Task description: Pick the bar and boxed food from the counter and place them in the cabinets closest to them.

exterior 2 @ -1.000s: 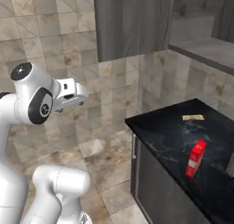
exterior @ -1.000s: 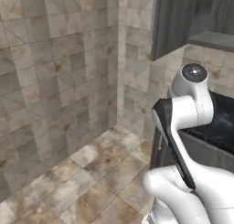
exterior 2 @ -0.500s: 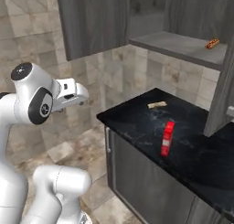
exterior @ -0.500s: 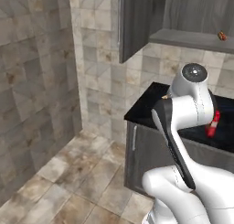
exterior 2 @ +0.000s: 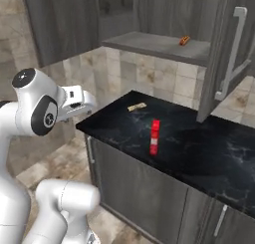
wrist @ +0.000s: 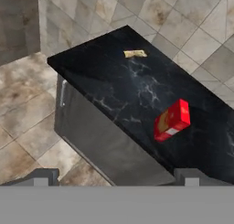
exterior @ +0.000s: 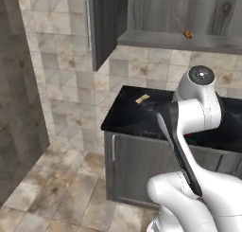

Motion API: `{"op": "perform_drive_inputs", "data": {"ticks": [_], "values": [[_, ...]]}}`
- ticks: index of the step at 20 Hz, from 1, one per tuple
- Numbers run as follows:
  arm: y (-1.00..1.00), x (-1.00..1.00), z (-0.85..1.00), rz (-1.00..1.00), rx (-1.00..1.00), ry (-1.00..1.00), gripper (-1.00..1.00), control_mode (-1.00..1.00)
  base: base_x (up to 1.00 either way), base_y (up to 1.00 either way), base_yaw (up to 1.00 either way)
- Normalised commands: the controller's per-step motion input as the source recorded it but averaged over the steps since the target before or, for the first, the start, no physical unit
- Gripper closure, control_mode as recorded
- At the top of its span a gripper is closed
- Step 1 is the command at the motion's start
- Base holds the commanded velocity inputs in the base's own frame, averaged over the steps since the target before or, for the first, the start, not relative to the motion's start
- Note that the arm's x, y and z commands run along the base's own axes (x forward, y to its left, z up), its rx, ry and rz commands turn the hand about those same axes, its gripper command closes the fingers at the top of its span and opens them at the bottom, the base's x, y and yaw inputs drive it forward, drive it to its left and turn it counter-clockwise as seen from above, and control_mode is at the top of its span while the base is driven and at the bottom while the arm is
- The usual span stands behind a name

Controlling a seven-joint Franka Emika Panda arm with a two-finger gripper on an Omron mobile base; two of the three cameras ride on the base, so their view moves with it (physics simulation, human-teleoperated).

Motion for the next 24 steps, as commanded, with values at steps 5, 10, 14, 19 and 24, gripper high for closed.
{"op": "perform_drive_inputs", "data": {"ticks": [5, 10, 14, 19, 24], "values": [[0.0, 0.0, 0.0, 0.0, 0.0, 0.0, -1.0, 1.0, 0.0, 0.0, -0.41], [0.0, 0.0, 0.0, 0.0, 0.0, 0.0, -1.0, 1.0, 0.0, 0.0, -0.39], [0.0, 0.0, 0.0, 0.0, 0.0, 0.0, -1.0, 1.0, 0.0, 0.0, -0.39], [0.0, 0.0, 0.0, 0.0, 0.0, 0.0, -1.0, 1.0, 0.0, 0.0, -0.37], [0.0, 0.0, 0.0, 0.0, 0.0, 0.0, -1.0, 1.0, 0.0, 0.0, -0.34]]}}
